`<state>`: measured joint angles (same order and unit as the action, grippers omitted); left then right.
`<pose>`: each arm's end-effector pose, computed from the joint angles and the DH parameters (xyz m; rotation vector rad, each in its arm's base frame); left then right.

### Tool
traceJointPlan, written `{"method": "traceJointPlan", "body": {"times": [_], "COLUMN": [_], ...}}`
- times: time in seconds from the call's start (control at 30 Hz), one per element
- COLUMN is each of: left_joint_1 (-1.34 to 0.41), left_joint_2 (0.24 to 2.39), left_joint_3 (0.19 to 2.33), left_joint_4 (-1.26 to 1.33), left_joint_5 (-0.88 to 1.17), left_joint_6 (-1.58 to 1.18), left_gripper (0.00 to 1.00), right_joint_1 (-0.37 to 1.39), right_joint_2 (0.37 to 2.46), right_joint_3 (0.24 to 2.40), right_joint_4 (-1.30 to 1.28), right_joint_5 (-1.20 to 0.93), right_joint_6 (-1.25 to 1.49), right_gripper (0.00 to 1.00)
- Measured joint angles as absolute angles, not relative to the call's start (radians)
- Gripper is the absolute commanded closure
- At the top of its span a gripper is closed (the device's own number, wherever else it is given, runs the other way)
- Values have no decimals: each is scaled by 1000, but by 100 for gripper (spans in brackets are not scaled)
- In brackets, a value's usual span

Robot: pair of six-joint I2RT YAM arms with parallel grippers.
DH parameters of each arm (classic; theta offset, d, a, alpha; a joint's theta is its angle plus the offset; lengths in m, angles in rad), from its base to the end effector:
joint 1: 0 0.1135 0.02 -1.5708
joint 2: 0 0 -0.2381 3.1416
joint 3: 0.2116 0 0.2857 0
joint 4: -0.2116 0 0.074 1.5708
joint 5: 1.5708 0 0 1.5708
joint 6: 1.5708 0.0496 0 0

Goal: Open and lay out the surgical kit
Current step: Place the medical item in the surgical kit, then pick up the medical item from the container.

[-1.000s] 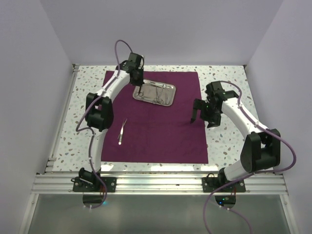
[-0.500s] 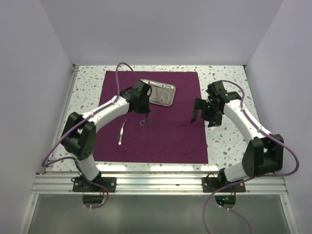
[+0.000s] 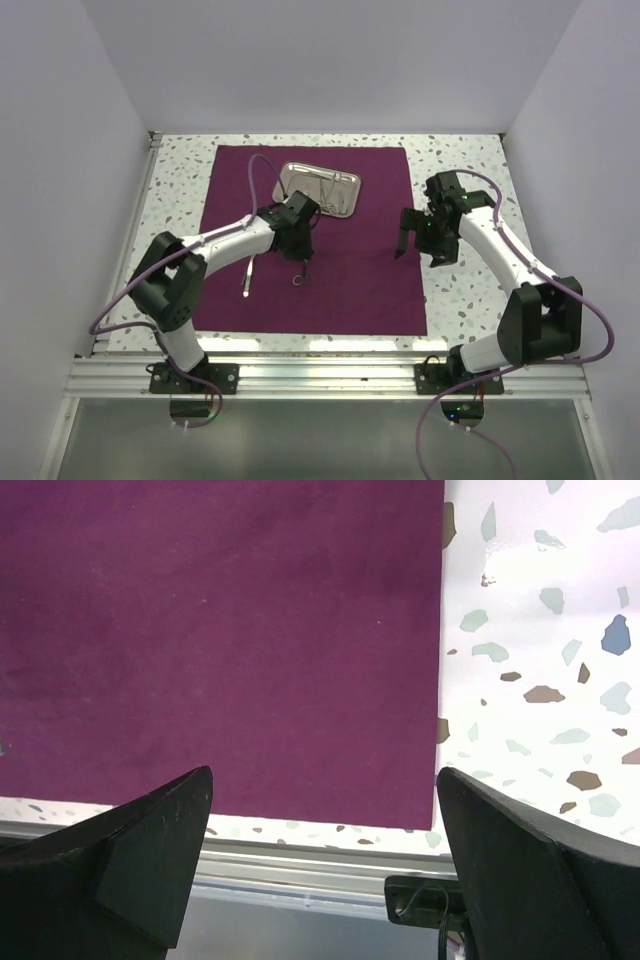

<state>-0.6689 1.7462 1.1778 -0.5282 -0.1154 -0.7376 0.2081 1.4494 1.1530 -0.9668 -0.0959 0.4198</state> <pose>0.3060 -0.2346 0.1385 -0.1299 2.6880 -0.3020 0.3055 0.0694 0.2081 0.2817 2.8526 0.2680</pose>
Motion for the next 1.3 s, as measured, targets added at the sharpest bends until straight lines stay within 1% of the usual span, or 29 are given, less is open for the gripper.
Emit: {"method": "traceJointPlan", "body": {"times": [0.03, 0.1, 0.17, 0.2, 0.33, 0.47, 0.6, 0.87, 0.97, 1.1, 1.3], "left_joint_1": [-671, -676, -678, -678, -677, -670, -635, -500, -467, -463, -477], "left_joint_2": [1749, 1755, 1757, 1757, 1761, 1820, 1969, 2338, 2430, 2498, 2513], "left_joint_3": [1178, 1178, 1180, 1189, 1285, 1500, 1764, 2165, 2225, 2235, 2244], "left_joint_4": [-528, -532, -546, -562, -631, -681, -700, -723, -711, -694, -663], "left_joint_5": [-105, -91, -84, -84, -97, -127, -141, -142, -142, -139, -134], "left_joint_6": [-737, -737, -739, -737, -714, -652, -582, -529, -511, -485, -466], "left_gripper": [46, 19, 12, 10, 11, 13, 15, 17, 17, 18, 19], "right_joint_1": [208, 208, 208, 208, 208, 208, 208, 208, 208, 208, 208], "right_joint_2": [1449, 1449, 1449, 1449, 1450, 1450, 1449, 1419, 1415, 1404, 1403], "right_joint_3": [1153, 1153, 1153, 1153, 1153, 1154, 1155, 1164, 1177, 1180, 1179], "right_joint_4": [-969, -971, -972, -972, -971, -971, -971, -978, -989, -1000, -1003], "right_joint_5": [-96, -92, -88, -87, -76, -72, -70, -78, -73, -70, -70], "right_joint_6": [419, 419, 419, 419, 421, 426, 430, 446, 444, 443, 444], "right_gripper": [2, 2, 2, 2, 2, 2, 2, 2, 2, 2, 2]}}
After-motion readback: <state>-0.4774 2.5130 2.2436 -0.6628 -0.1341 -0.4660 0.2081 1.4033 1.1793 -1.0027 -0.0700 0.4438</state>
